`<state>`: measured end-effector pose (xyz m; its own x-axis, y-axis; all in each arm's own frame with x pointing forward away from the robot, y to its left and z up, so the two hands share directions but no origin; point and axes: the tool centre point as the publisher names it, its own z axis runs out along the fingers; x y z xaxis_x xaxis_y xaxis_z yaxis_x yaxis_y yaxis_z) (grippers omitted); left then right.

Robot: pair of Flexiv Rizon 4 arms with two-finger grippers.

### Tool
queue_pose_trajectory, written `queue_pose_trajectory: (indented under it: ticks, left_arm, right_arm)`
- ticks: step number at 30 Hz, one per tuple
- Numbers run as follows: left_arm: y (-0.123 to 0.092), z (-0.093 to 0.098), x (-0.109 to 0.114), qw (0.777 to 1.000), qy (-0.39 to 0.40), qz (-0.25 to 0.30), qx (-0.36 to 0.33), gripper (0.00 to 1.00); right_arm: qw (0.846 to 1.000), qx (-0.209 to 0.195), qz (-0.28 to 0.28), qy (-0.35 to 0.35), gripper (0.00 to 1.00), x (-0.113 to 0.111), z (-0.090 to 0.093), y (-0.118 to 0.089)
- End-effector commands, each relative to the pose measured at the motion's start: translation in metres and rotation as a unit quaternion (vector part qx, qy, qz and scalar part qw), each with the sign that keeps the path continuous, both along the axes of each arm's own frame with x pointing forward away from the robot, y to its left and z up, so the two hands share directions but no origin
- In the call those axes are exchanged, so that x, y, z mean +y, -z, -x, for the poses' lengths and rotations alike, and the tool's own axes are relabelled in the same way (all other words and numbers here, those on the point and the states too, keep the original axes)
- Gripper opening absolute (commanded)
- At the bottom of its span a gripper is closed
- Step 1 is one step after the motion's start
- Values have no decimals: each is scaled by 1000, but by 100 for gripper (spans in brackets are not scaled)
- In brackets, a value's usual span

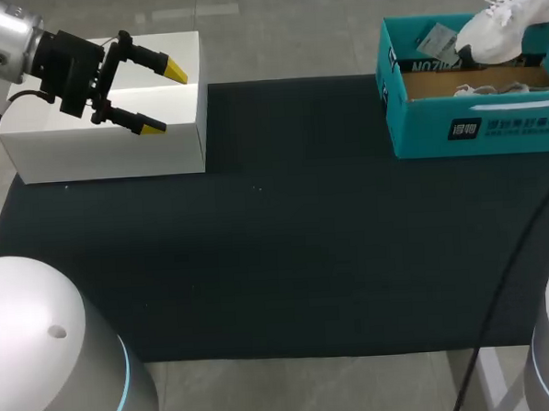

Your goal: Take the shoe out of the shoebox, open the shoe tongue, remove and reinsert the insole, then place the shoe into the shoebox

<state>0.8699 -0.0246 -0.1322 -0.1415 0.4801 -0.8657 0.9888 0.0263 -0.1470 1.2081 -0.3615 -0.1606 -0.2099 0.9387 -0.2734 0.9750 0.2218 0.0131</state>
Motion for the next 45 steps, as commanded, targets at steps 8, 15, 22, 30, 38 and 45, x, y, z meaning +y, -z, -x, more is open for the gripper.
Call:
queue_pose_trajectory:
  ticks: [8, 15, 22, 30, 38, 45]
  left_arm:
    - [0, -1, 0, 1000, 1, -1, 0, 100]
    - [0, -1, 0, 1000, 1, -1, 0, 100]
    - [0, -1, 0, 1000, 1, -1, 0, 100]
    - [0, -1, 0, 1000, 1, -1, 0, 100]
    - [0, -1, 0, 1000, 1, -1, 0, 100]
    - [0, -1, 0, 1000, 1, -1, 0, 100]
  right_arm:
    - [903, -33, -141, 403, 0, -1, -14, 2]
    - [895, -27, -99, 434, 0, -4, -7, 5]
    - [913, -17, -42, 406, 0, -1, -2, 6]
    - [927, -22, -56, 371, 0, 4, 5, 16]
    - [932, -13, -57, 358, 0, 5, 13, 25]
    - [934, -4, -55, 353, 0, 11, 15, 38]
